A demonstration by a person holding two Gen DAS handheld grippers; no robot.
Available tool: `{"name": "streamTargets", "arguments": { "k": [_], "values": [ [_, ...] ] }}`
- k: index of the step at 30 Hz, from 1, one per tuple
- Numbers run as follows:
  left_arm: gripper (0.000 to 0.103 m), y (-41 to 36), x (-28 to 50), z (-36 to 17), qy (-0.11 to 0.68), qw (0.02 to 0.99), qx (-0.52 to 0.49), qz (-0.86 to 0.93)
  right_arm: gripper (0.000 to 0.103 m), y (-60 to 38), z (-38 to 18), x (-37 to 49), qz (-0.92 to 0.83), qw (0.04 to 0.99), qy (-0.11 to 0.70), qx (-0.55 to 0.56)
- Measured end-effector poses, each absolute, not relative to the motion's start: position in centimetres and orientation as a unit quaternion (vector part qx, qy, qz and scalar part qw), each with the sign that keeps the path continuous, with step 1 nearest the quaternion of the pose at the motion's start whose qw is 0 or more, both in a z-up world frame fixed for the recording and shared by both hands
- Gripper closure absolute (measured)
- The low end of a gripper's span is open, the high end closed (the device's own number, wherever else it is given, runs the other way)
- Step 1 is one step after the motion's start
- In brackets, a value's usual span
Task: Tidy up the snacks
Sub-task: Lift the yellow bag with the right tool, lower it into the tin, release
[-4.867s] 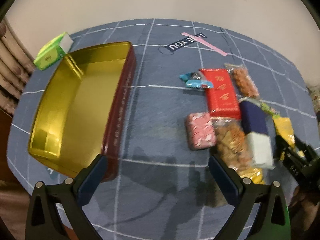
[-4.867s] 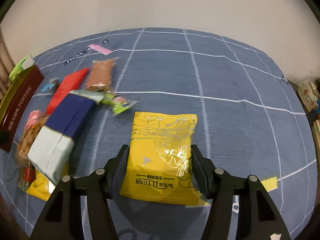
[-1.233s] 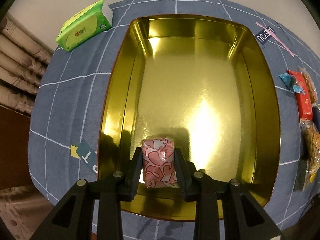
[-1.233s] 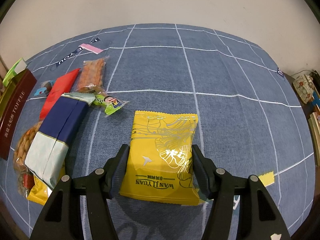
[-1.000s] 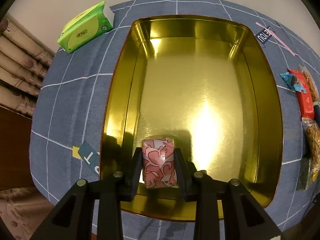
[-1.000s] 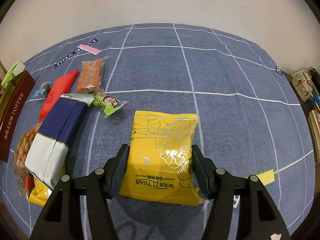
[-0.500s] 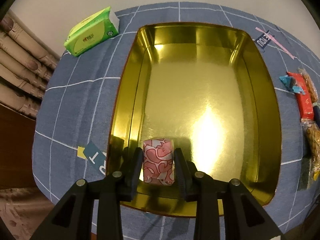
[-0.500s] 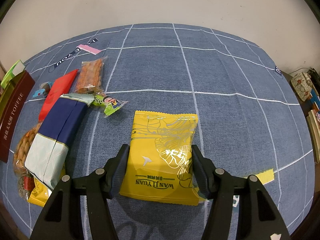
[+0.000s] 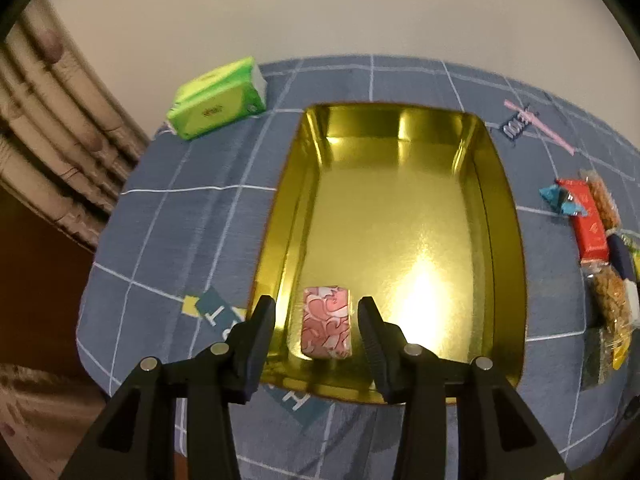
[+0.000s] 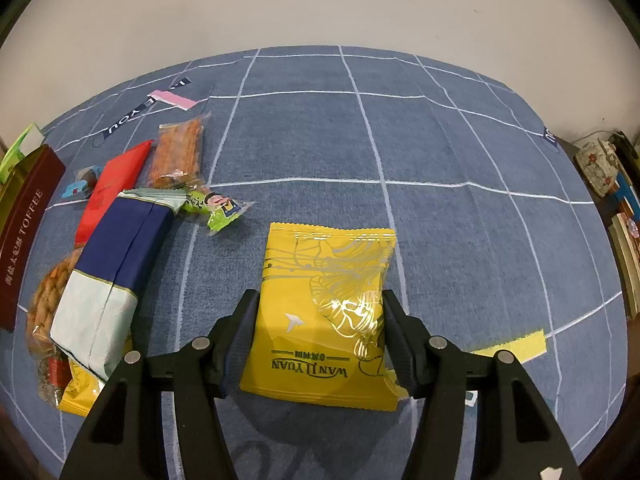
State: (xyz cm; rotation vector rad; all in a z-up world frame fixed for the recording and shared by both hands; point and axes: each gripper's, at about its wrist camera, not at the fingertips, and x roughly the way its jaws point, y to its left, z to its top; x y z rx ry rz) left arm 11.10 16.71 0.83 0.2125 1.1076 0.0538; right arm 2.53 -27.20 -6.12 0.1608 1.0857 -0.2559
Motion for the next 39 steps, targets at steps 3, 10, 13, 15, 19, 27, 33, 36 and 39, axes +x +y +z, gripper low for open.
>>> {"name": "streamTargets", "arguments": {
  "k": [3,10,13,15,19,27,33,36,39],
  "values": [
    [0.059,17.4,9.9,1.3,0.514,0.853,0.082,0.036,0.047,-27.1,-5.9,2.5,-0.126,0.846,0.512,0.074],
    [0.059,19.3,8.4,1.8,0.504,0.86,0.058,0.06,0.047,-26.4,-2.9,2.5,-0.135,0.857,0.491,0.073],
    [0.053,20.3,8.0,1.8,0.505,0.86,0.045,0.067,0.047,-24.7,-0.6,3.0,-0.119,0.869,0.477,0.064],
    [0.05,21.0,7.7,1.7,0.506,0.859,0.036,0.072,0.047,-22.7,0.9,3.7,-0.1,0.875,0.47,0.056],
    [0.05,22.8,6.8,1.4,0.512,0.854,0.018,0.086,0.047,-18.3,2.5,5.3,-0.053,0.878,0.47,0.07],
    [0.049,26.5,5.2,1.1,0.517,0.846,-0.027,0.126,0.047,-7.1,3.8,7.6,0.044,0.878,0.473,0.057],
    [0.049,27.9,4.1,1.3,0.509,0.847,-0.029,0.148,0.047,0.3,3.5,8.3,0.1,0.878,0.467,0.02],
    [0.049,29.1,3.7,1.4,0.507,0.845,-0.04,0.165,0.047,2.5,2.7,8.8,0.114,0.875,0.47,0.005],
    [0.049,29.5,3.7,1.5,0.505,0.844,-0.048,0.175,0.047,4.0,2.0,9.2,0.123,0.873,0.472,-0.008]
  ]
}}
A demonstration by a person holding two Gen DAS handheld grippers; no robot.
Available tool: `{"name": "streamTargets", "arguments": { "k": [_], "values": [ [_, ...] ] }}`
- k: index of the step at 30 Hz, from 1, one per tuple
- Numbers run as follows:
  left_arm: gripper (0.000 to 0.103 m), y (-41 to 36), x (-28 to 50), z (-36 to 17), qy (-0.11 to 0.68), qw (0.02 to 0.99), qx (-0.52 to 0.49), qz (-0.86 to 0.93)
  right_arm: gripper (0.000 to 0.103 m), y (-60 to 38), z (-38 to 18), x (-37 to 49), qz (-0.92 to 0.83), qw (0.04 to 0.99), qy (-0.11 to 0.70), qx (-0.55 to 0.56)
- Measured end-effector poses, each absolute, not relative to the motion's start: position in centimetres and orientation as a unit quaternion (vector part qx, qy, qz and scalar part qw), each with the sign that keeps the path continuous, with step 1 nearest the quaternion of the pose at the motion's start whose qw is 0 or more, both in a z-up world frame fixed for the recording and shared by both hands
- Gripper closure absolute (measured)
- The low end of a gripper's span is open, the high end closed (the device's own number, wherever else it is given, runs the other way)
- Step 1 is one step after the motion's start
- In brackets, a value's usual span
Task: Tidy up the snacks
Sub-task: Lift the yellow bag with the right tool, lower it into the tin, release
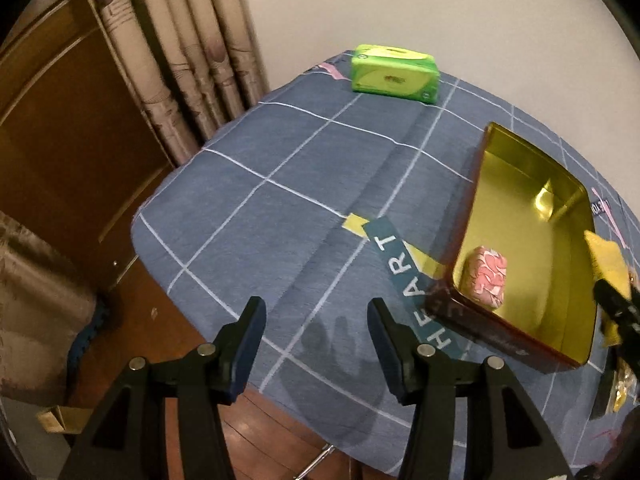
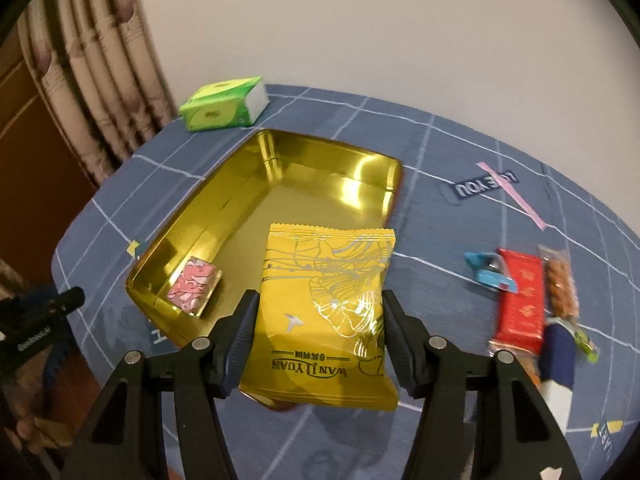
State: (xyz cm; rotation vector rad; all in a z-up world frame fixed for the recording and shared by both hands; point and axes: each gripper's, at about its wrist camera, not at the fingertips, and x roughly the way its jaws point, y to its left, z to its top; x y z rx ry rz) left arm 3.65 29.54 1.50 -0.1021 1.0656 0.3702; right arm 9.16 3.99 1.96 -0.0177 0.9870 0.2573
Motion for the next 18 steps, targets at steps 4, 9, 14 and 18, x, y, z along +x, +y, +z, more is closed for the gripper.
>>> {"name": "streamTargets", "arguments": {
  "k": [4,9,14,18],
  "values": [
    [0.049,29.6,3.7,1.3,0.51,0.84,-0.051,0.177,0.047,5.6,1.1,9.6,0.135,0.869,0.476,-0.026],
    [0.049,29.4,4.0,1.1,0.512,0.84,-0.05,0.173,0.047,7.2,0.7,10.3,0.146,0.866,0.476,-0.05],
    [0.049,29.5,4.0,1.0,0.513,0.839,-0.055,0.175,0.047,7.7,0.1,11.1,0.145,0.863,0.481,-0.055],
    [0.049,29.7,4.0,0.9,0.515,0.837,-0.059,0.176,0.047,8.1,-0.5,11.4,0.145,0.861,0.485,-0.057]
  ]
}}
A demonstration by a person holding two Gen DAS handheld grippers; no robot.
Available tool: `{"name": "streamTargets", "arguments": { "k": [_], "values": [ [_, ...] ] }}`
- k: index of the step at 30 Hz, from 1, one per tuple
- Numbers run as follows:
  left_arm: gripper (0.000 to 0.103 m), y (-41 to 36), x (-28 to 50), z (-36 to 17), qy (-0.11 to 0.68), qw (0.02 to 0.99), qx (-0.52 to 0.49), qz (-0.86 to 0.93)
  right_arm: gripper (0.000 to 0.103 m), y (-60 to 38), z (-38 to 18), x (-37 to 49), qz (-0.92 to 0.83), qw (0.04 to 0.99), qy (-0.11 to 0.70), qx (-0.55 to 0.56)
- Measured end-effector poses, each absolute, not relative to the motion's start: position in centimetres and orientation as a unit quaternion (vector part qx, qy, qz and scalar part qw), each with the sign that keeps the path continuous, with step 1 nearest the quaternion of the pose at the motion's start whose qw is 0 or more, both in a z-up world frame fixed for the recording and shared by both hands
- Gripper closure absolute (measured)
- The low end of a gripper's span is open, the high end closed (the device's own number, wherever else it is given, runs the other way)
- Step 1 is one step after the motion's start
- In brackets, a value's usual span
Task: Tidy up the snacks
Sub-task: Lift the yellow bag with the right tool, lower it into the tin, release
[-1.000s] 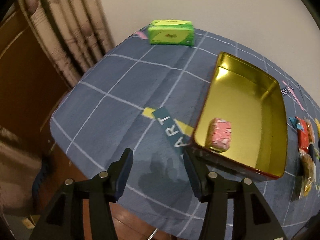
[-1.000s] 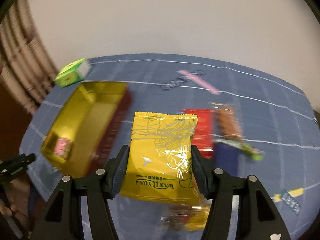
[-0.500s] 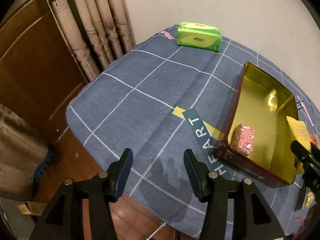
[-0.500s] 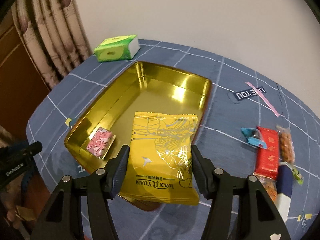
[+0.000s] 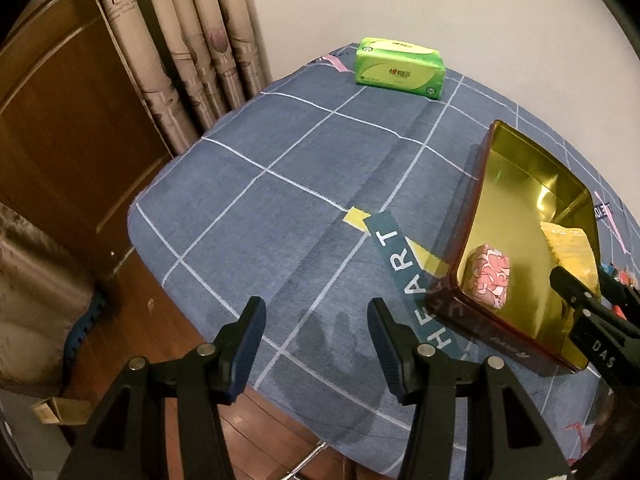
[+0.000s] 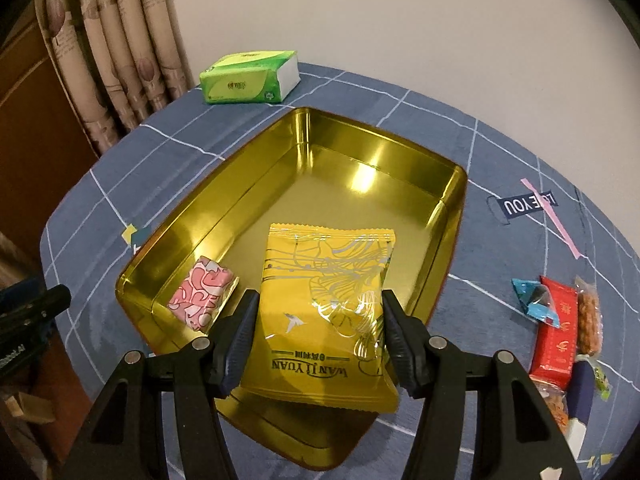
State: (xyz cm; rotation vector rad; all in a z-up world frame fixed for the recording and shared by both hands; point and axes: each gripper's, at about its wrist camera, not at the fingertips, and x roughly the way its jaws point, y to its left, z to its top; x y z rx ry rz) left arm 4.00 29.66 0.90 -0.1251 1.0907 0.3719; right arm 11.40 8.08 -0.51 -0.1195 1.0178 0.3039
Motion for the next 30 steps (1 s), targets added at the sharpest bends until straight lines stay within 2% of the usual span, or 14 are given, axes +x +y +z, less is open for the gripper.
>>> {"name": "streamTargets", "arguments": {
  "k": [22,30],
  "values": [
    [0.049,29.2,4.1,0.6,0.519,0.837,-0.06,0.164,0.046,9.6,-2.1,12.2,0.157,0.851,0.497,-0.062],
    [0.049,28.9,4.2,0.5,0.521,0.836,-0.057,0.16,0.041,9.0,-2.2,11.9,0.16,0.848,0.502,-0.051]
  ]
}}
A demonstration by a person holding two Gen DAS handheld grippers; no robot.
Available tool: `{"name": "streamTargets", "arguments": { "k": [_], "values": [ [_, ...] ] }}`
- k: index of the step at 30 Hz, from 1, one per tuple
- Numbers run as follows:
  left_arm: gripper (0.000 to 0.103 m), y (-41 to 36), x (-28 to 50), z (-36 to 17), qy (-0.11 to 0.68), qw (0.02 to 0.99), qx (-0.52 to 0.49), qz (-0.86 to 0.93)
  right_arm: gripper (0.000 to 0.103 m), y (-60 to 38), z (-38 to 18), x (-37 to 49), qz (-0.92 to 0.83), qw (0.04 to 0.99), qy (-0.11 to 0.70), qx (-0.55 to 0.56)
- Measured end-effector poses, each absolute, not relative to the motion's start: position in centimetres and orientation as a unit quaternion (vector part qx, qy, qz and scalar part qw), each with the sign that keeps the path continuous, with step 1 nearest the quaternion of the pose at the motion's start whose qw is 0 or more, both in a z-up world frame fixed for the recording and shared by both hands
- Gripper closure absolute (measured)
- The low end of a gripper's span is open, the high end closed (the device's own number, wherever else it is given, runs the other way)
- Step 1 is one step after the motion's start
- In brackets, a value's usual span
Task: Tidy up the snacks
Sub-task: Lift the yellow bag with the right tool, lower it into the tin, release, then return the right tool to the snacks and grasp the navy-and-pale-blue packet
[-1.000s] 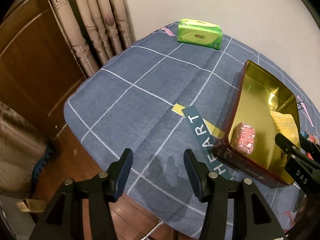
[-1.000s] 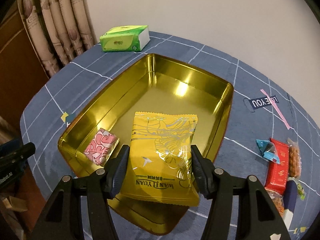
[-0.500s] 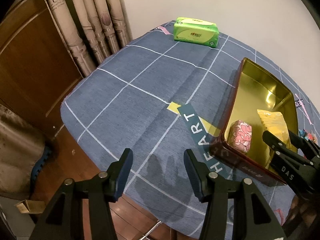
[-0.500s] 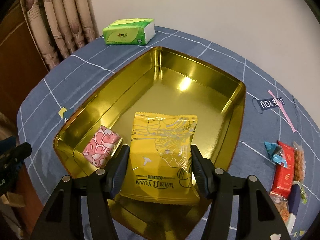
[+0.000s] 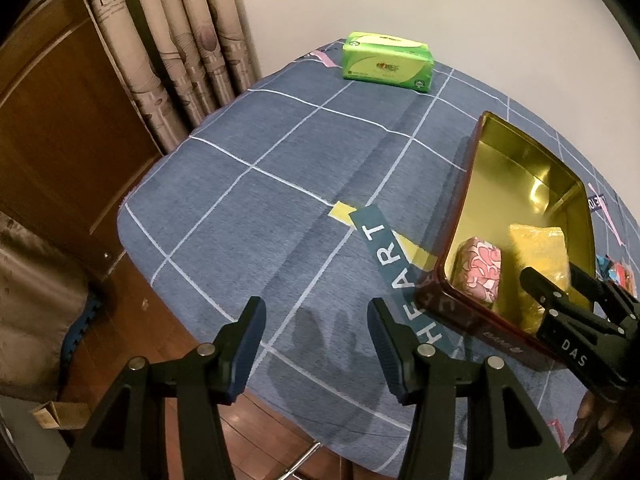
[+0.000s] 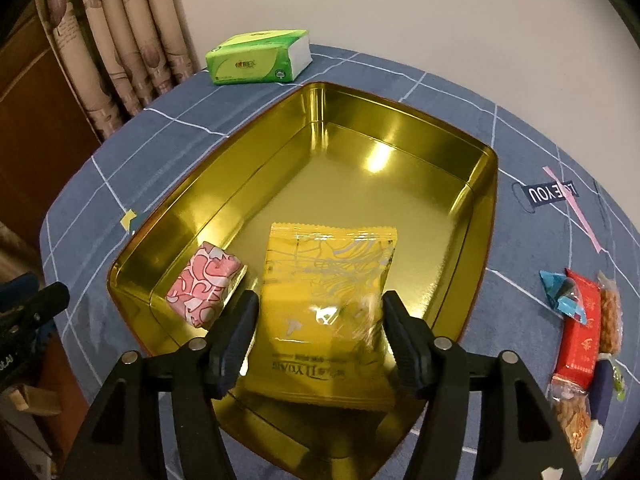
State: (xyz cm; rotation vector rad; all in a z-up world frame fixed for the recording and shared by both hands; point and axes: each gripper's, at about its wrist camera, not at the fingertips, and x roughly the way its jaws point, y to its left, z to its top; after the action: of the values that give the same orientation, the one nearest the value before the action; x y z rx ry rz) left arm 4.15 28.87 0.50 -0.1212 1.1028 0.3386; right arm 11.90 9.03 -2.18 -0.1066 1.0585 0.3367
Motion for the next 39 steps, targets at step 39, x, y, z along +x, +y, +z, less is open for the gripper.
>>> {"name": "streamTargets", "arguments": {
  "k": [39],
  "values": [
    [0.049,20.3,2.4,2.6,0.509,0.855,-0.006,0.1,0.034,-19.3,-2.9,7.7,-0.007,0.818,0.562,0.123]
  ]
}}
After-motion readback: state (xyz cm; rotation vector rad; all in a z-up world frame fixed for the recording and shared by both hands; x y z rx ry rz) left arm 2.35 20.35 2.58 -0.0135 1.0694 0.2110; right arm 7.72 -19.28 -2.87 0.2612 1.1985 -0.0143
